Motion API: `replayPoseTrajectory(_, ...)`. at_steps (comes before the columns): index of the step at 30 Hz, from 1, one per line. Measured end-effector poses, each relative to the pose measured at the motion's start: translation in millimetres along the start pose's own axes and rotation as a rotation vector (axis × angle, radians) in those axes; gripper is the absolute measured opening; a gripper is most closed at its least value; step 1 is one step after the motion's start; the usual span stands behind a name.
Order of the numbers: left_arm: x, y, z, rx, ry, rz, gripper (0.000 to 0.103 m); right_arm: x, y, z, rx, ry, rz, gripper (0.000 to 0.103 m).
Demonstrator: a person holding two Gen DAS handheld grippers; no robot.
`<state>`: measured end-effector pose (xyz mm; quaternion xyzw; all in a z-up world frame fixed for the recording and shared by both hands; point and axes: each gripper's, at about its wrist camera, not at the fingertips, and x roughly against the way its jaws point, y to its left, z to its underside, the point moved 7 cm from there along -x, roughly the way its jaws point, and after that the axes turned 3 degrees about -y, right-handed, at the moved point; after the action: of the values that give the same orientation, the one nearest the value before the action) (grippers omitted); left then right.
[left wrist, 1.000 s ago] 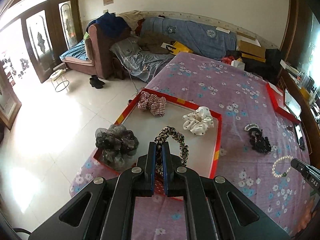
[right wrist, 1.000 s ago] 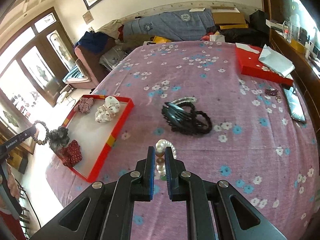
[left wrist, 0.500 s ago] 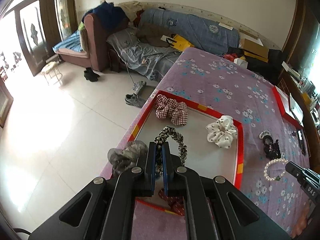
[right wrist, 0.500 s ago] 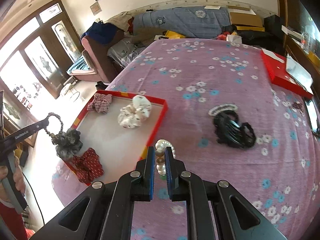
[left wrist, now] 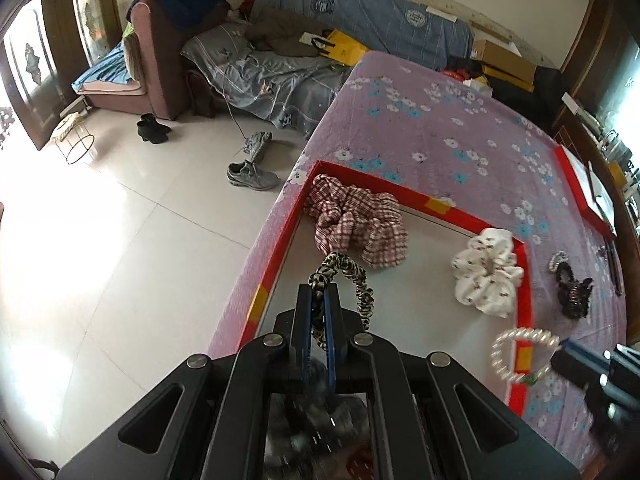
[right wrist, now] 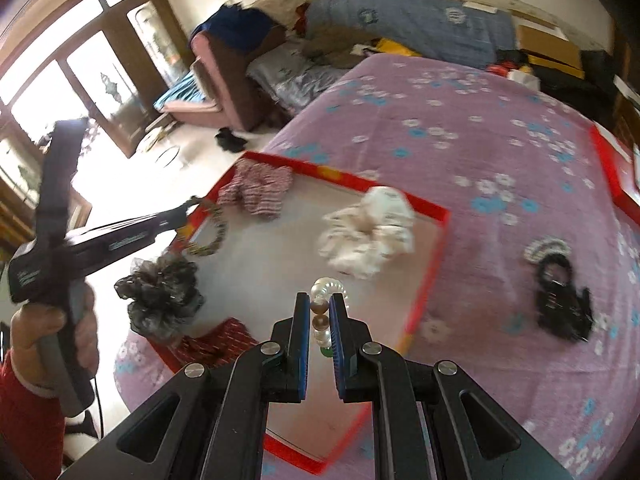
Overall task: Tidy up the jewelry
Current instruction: 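Carry the leopard hair tie over the lid while the right tool carries the pearl bracelet there, then open both tools to drop the hair tie and pearl bracelet in the lid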
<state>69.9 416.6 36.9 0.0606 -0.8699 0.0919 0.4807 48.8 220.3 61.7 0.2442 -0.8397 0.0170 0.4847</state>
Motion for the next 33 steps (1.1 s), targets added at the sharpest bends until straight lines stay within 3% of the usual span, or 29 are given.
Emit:
replayPoseTrajectory(8, -28.3, 5.3, -1.4, -0.018, 0.044, 0.007, 0.005, -41.7, 34.2, -12.2, -0.041, 0.045, -0.145, 0.011)
replayPoseTrajectory(13, -35.9, 9.5, -1.7, -0.026, 0.052, -0.004, 0.005, -70.1, 21.7, -1.1, -0.109, 0.108, -0.122, 0.012)
replayPoseTrajectory(21, -48.5, 11.0, -2.5, -0.035, 0.079, -0.013, 0.006, -88.2, 8.9, 10.5, -0.113, 0.151, -0.043, 0.011)
replayPoseTrajectory(33, -32.6, 8.9, -5.1, -0.004, 0.067, 0.035, 0.008, -106.1, 49.9, 12.9, -0.018, 0.181, -0.087, 0.012)
